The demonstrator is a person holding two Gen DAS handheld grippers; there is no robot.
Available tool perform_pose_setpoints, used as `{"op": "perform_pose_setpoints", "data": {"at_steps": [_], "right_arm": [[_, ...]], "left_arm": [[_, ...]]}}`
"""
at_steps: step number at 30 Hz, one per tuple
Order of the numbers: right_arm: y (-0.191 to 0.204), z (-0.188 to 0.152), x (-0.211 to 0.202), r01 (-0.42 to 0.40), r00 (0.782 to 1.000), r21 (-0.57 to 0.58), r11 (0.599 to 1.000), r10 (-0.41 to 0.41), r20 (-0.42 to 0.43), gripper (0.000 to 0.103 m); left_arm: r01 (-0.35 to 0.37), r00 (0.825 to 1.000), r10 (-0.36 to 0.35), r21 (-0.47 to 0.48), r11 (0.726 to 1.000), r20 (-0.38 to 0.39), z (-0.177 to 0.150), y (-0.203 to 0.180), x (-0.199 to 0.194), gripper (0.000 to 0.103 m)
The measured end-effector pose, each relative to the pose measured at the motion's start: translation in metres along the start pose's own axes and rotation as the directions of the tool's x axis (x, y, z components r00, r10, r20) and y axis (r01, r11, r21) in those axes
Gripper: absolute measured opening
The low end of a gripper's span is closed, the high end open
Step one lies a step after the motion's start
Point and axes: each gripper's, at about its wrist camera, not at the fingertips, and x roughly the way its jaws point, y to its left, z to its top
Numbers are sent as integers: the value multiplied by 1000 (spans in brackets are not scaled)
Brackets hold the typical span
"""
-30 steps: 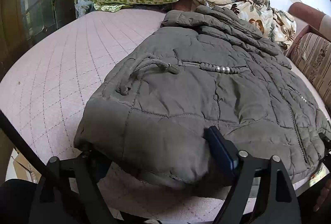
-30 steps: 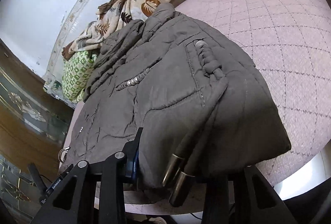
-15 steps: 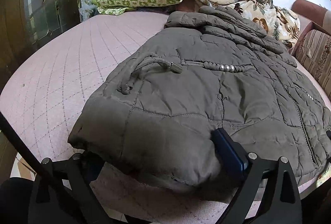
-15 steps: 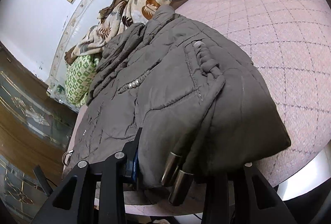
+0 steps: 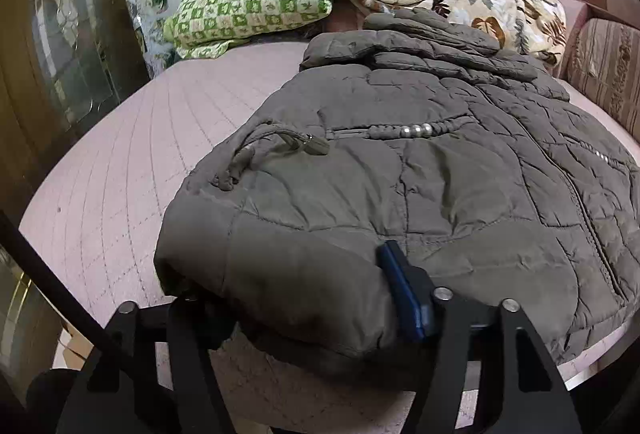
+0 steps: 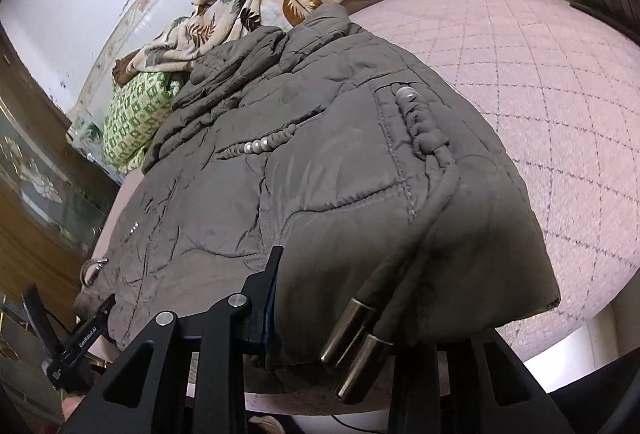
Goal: Fold large clothes
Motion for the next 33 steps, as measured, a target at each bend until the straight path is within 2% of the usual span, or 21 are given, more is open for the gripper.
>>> {"op": "perform_pose_setpoints", "data": {"at_steps": [10,33], "right_arm": [[7,0,2,45,999,-50,998,-45,0,35],[11,1,4,68,998,-72,995,-68,2,35]], "left_arm": [[-7,1000,7,17,1000,5,0,-1,0,59],[-21,1000,21,20,1000,0,-2,-3,0,56]]}}
